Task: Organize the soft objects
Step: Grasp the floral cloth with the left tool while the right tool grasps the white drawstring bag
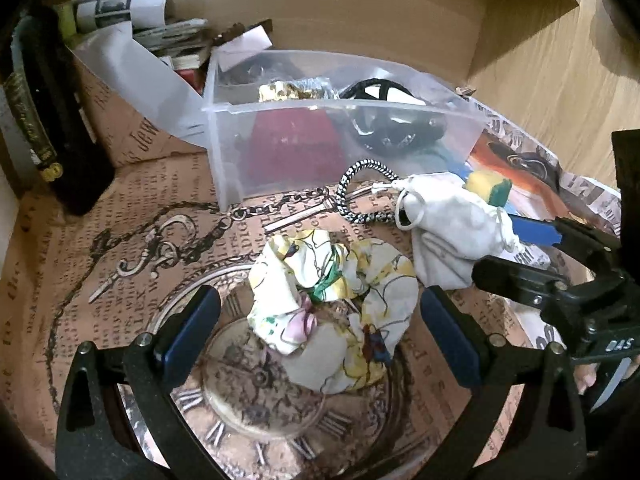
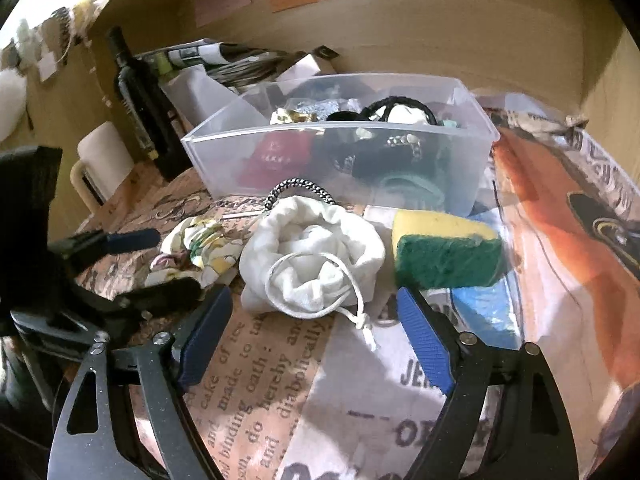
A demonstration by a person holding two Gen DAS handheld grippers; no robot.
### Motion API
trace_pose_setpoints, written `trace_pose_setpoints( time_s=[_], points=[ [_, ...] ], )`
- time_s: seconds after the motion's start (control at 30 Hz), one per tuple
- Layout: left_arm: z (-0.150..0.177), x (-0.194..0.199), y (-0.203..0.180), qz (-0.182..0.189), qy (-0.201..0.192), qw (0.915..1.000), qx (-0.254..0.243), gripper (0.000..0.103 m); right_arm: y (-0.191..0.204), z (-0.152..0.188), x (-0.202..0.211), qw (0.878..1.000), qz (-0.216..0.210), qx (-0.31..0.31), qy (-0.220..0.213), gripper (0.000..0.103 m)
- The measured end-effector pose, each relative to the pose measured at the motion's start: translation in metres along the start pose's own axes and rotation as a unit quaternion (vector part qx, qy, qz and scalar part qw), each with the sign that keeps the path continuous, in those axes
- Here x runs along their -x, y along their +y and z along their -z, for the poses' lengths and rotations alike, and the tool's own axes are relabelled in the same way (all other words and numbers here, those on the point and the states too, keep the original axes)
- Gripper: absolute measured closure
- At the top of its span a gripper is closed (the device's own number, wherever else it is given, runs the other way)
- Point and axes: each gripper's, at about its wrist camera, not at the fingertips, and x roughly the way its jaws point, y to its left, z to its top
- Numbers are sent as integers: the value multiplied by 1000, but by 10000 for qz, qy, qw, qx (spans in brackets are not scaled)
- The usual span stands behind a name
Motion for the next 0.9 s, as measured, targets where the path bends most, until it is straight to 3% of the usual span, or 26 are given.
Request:
trace_pose_setpoints(
  time_s=[0.17, 0.23, 0.43, 0.5, 0.67, 0.9],
  points=[
    [0, -5, -4, 153, 48, 9998, -90, 18, 6, -9, -6, 9999, 32, 118, 43, 24],
    [-1, -6, -7, 188, 37, 9997, -148, 29, 5, -12, -13, 9998, 64, 129, 96, 25],
    [-1, -3, -6, 240, -34, 9996, -174, 67, -4, -11, -23, 9999, -35, -22, 125, 53],
    [-1, 2, -1, 277, -84, 9995, -106, 74, -3, -11, -16, 10000, -58, 15, 31, 60],
    [-5, 20, 4, 192, -387, 9991, 0, 78, 0, -11, 1, 9997, -74, 161, -182, 68],
    [-26, 58, 6, 115, -1015, 9947, 100, 78, 5, -22, 31, 9973, -135, 310, -649, 69]
  ],
)
